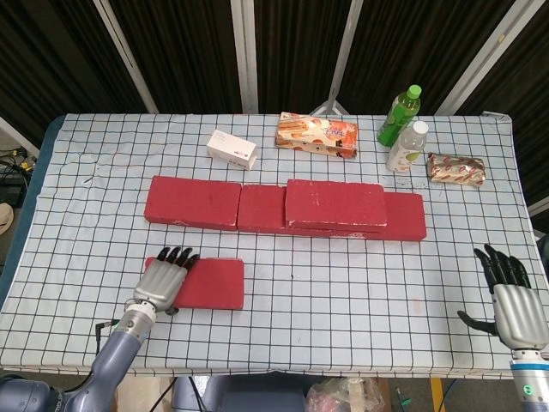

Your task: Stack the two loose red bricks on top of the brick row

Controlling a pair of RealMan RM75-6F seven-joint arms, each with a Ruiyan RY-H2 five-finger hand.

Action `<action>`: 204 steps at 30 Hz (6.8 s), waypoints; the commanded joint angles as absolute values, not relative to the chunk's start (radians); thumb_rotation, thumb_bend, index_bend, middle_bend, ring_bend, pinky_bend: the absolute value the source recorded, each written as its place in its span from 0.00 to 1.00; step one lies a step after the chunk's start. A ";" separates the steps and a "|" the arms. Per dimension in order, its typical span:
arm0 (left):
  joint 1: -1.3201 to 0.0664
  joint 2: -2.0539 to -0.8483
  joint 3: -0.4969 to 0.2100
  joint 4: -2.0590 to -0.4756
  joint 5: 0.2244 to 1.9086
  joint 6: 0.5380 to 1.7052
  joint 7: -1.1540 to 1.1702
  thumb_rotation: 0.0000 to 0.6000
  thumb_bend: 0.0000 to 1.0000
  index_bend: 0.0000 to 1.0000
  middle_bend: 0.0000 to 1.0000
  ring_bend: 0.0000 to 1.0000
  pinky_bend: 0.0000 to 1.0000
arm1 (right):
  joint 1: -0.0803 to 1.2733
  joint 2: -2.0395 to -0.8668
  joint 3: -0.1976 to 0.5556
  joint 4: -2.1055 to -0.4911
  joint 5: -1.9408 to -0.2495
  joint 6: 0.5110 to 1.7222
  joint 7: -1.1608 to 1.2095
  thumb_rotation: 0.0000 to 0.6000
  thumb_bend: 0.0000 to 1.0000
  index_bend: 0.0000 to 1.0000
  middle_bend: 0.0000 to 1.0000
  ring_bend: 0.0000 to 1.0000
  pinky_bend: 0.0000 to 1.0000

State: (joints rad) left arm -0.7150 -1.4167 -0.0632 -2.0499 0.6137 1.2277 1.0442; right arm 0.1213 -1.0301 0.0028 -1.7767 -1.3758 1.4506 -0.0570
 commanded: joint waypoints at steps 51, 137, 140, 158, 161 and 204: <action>-1.047 -1.290 -0.282 -2.010 0.121 1.193 1.175 1.00 0.00 0.18 0.22 0.12 0.18 | 0.112 -1.033 0.069 -1.836 -1.314 1.395 -0.121 1.00 0.15 0.05 0.00 0.00 0.00; -1.375 -1.496 -0.122 -1.319 0.154 0.767 0.853 1.00 0.00 0.22 0.17 0.11 0.15 | 0.124 -1.110 0.150 -1.818 -1.105 1.401 -0.263 1.00 0.15 0.05 0.00 0.00 0.00; -1.377 -1.501 -0.123 -1.311 0.153 0.762 0.845 1.00 0.00 0.22 0.17 0.11 0.15 | 0.124 -1.112 0.151 -1.819 -1.102 1.403 -0.267 1.00 0.15 0.05 0.00 0.00 0.00; -1.390 -1.490 -0.110 -1.327 0.143 0.768 0.837 1.00 0.00 0.22 0.14 0.10 0.15 | 0.124 -1.116 0.154 -1.821 -1.091 1.407 -0.276 1.00 0.15 0.05 0.00 0.00 0.00; -1.391 -1.487 -0.106 -1.330 0.136 0.770 0.838 1.00 0.00 0.22 0.14 0.10 0.15 | 0.125 -1.117 0.155 -1.822 -1.088 1.406 -0.279 1.00 0.15 0.05 0.00 0.00 0.00; -1.409 -1.493 -0.099 -1.323 0.082 0.770 0.831 1.00 0.00 0.16 0.08 0.07 0.13 | 0.125 -1.116 0.155 -1.832 -1.074 1.410 -0.297 1.00 0.15 0.05 0.00 0.00 0.00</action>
State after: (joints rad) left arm -1.4088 -1.4928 -0.0990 -1.3228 0.0823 0.7703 0.8310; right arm 0.1252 -1.1166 0.1551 -1.8324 -1.0737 1.4099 -0.2970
